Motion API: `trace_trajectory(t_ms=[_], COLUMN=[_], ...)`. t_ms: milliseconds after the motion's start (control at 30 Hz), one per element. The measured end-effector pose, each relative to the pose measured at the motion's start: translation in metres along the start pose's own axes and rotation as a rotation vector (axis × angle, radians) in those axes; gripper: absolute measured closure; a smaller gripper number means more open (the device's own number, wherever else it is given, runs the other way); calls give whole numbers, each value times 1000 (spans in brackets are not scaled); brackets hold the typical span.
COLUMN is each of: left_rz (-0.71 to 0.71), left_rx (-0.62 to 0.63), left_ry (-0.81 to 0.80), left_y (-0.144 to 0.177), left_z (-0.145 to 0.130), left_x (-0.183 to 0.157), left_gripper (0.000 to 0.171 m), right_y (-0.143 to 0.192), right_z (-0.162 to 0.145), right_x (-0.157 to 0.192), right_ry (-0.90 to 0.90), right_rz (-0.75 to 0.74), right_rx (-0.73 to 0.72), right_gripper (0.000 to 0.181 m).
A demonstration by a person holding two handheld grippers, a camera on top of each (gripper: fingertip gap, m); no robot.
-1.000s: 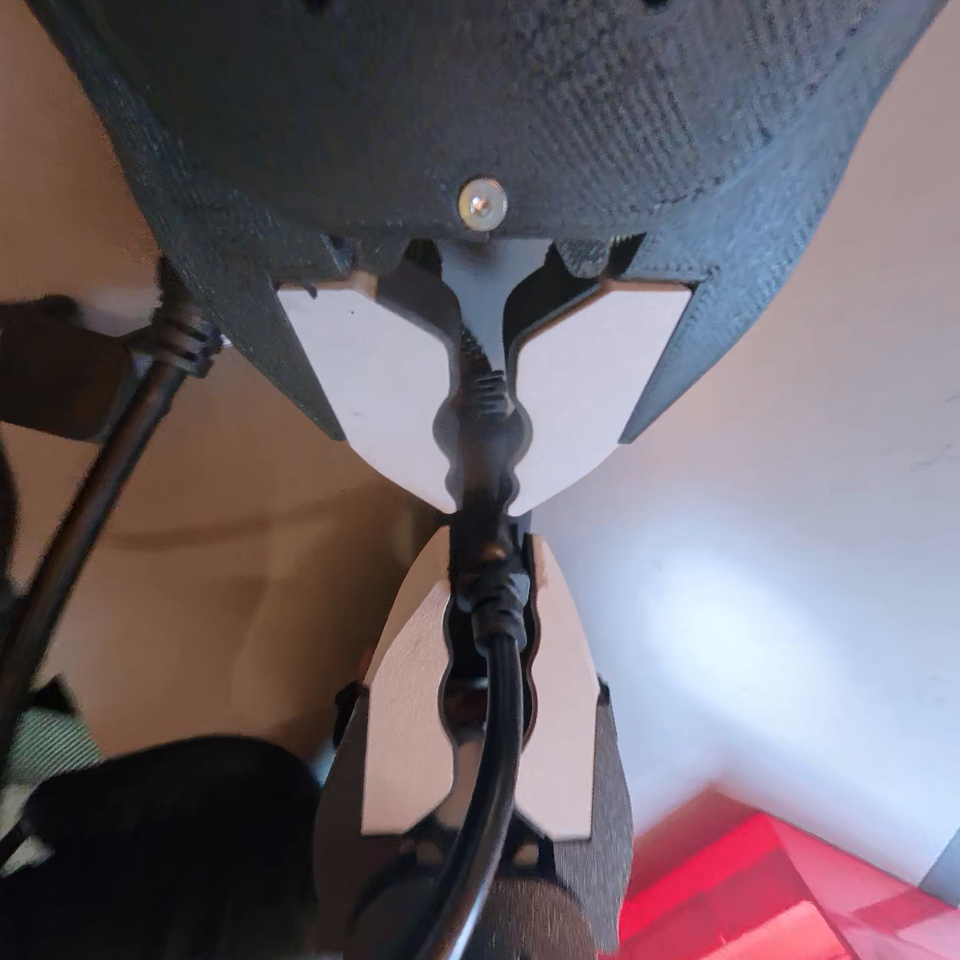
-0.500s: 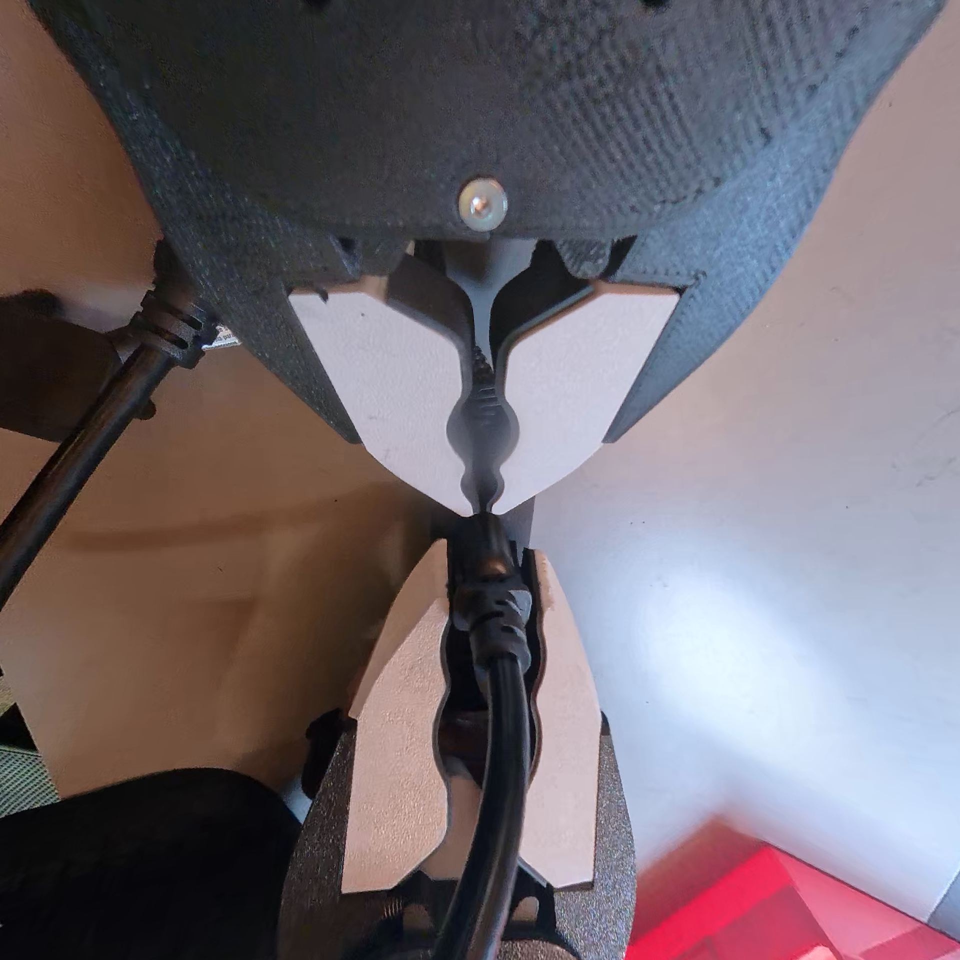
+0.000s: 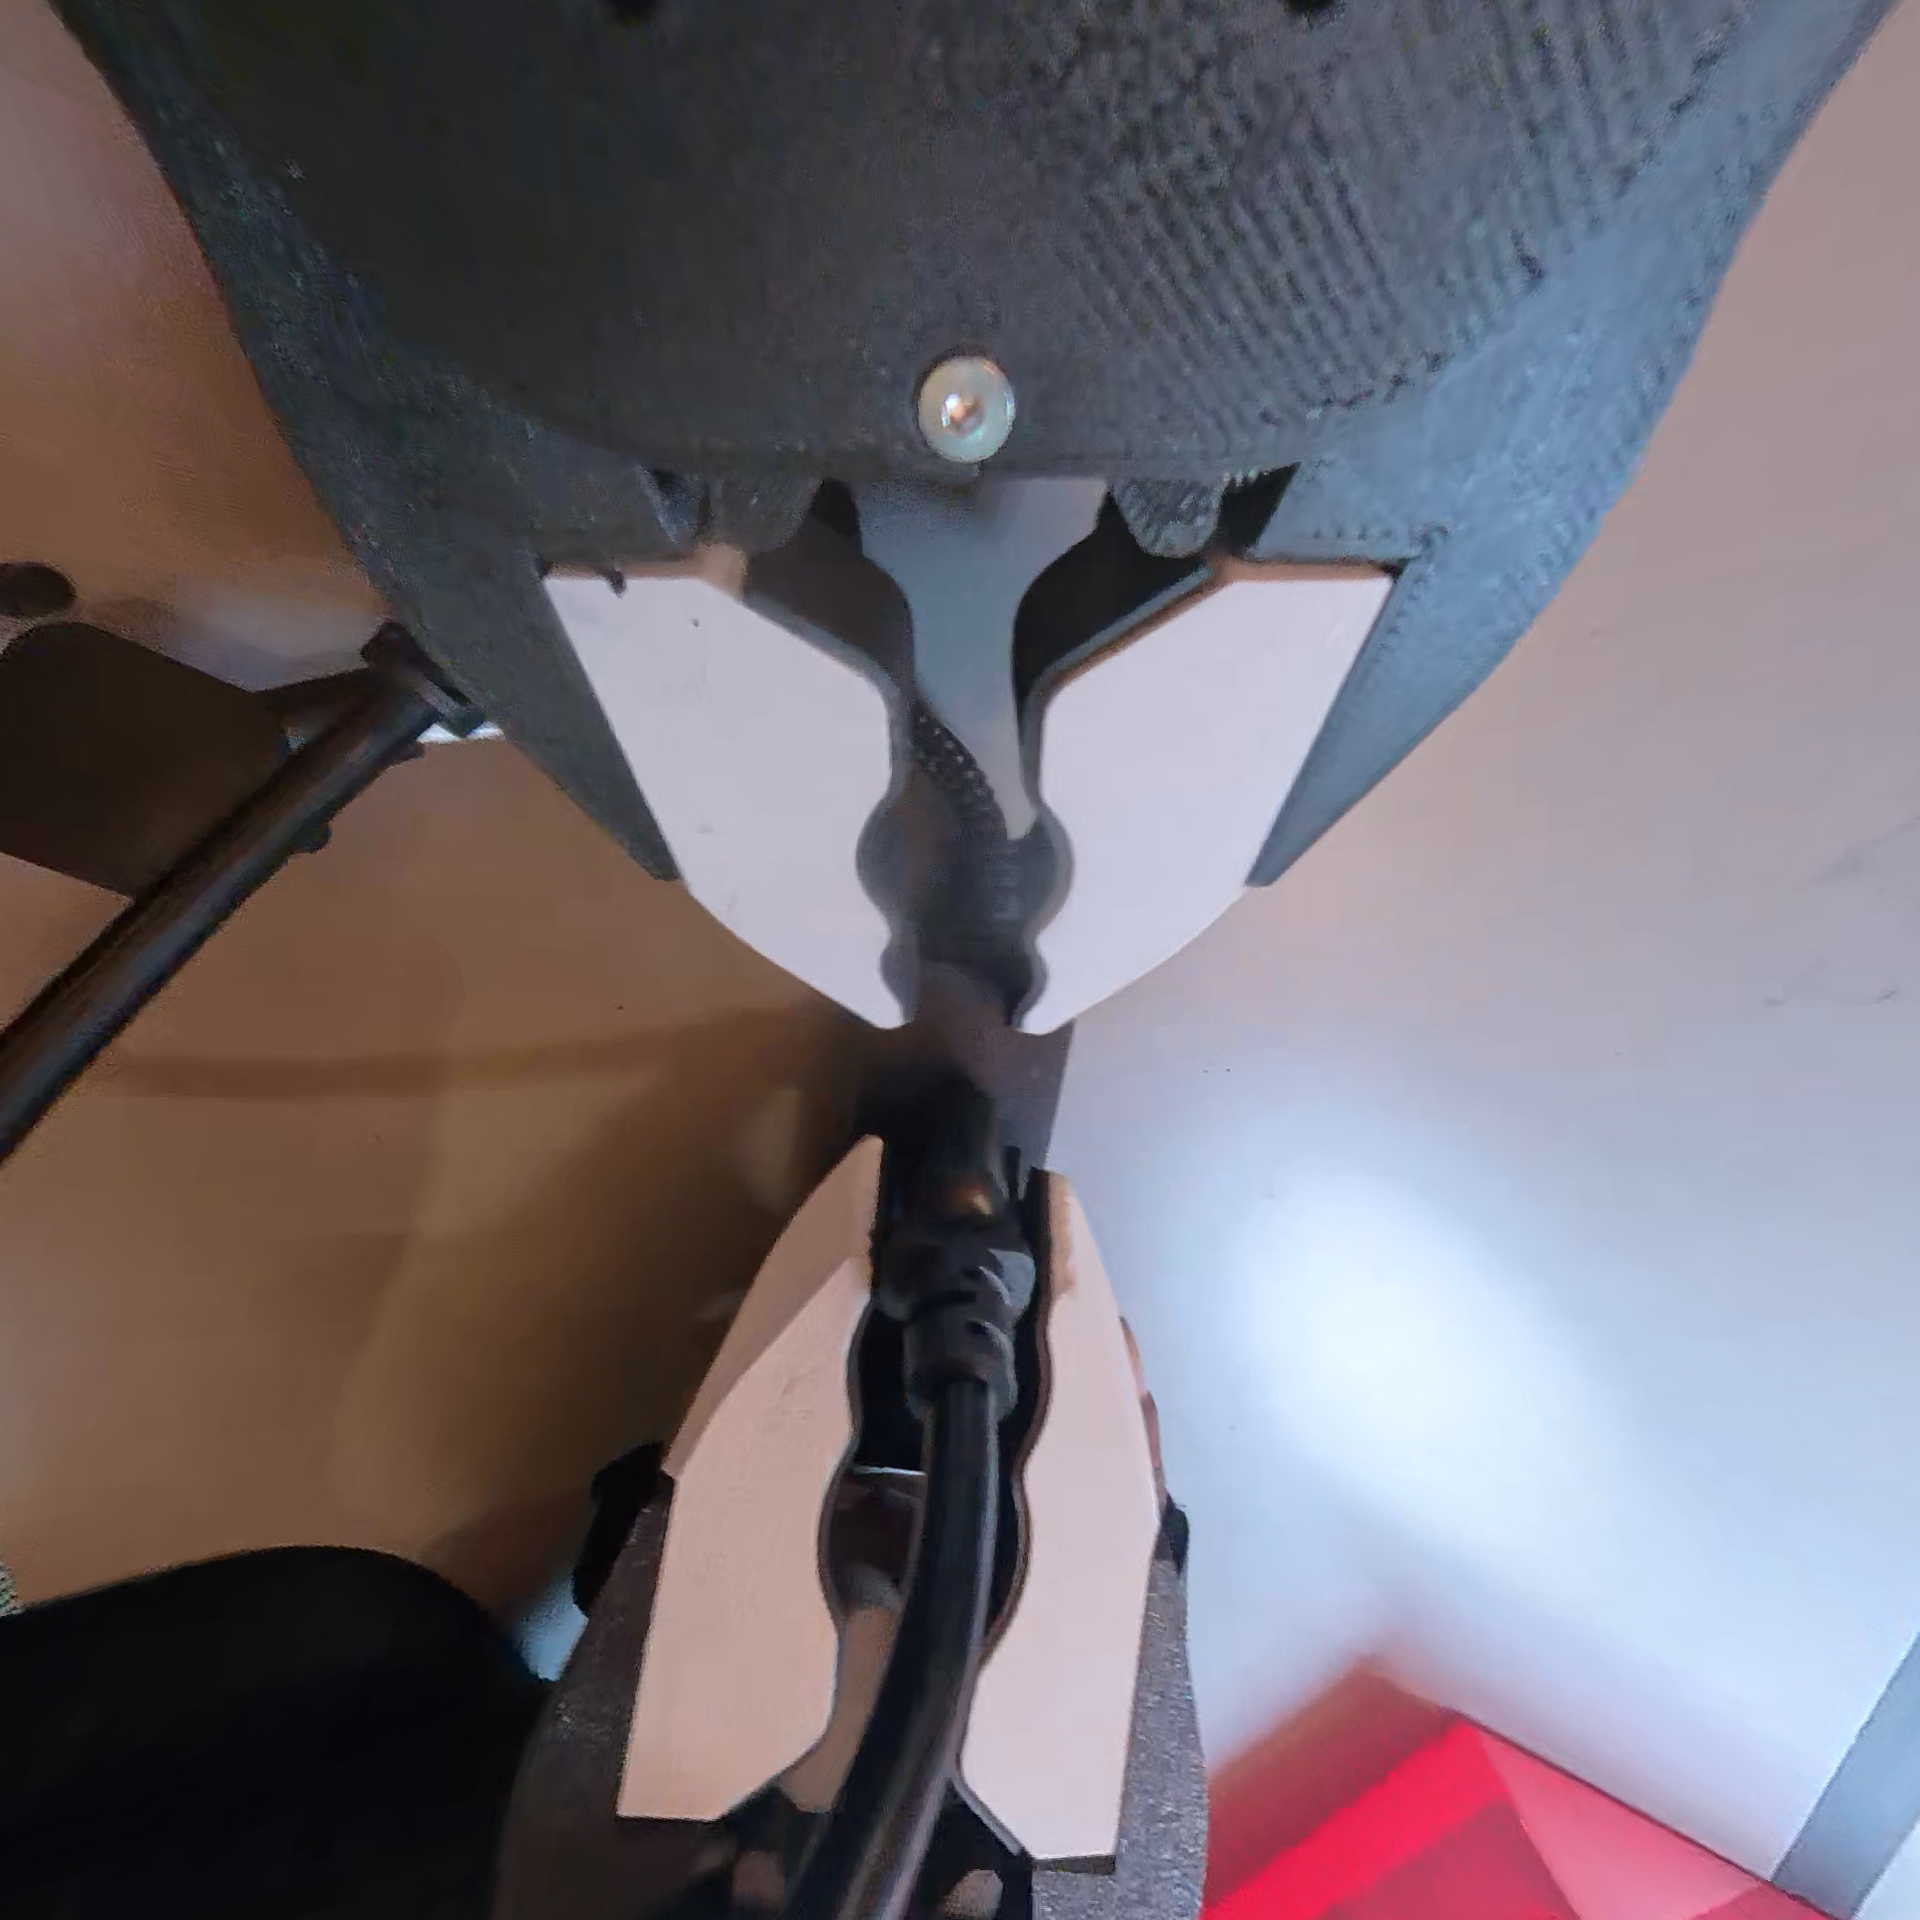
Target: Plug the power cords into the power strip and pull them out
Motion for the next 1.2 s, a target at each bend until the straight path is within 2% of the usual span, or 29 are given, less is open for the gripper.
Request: trace_trajectory(t_ms=[67, 167, 267, 300, 433, 700, 933, 1000, 1133, 1200], left_rz=[-4, -67, -109, -93, -52, -78, -62, -56, -39, -50], left_rx=[-1, 18, 105, 123, 155, 135, 151, 151, 153, 150], left_ry=[7, 16, 49, 30, -34, 23, 8, 2, 4, 19], left_y=[-1, -5, -16, -18, -22, -24, -24, -24, -24, -24], left_z=[1, 2, -1, -1, 3, 1, 2, 2, 2, 1], left_x=[3, 2, 3, 3, -1, -1, -1, -2, -3, -4], left_gripper=[136, 129, 118, 126, 127, 127, 126, 126, 127, 127], right_y=[-1, -3, -4, -4, 0, -4, 1, 1, -3, -4], right_z=[1, 2, 4, 5, 10, 0, 7, 5, 1, 1], right_x=[3, 5, 6, 8, 13, -5, 13, 11, -4, -4], right_ry=[21, 24, 46, 59, 150, -194, 130, 60, -231, -254], right_rz=[10, 15, 21, 21, -12, 120, 4, 17, 87, 100], right_rx=[6, 1, 14, 11, 30, 8, -54, -53, -25, -21], right_gripper=[154, 154, 154, 154, 154, 156, 156, 156, 156, 156])
Point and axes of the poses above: each gripper's, where its closed fingertips meet, y back along the fingers, z out of its top, x = y × z across the jaws, the point moved 10 cm from there along y, back along the fingers, and after that the axes turned 11 degrees about -z, right-handed, at the moved point
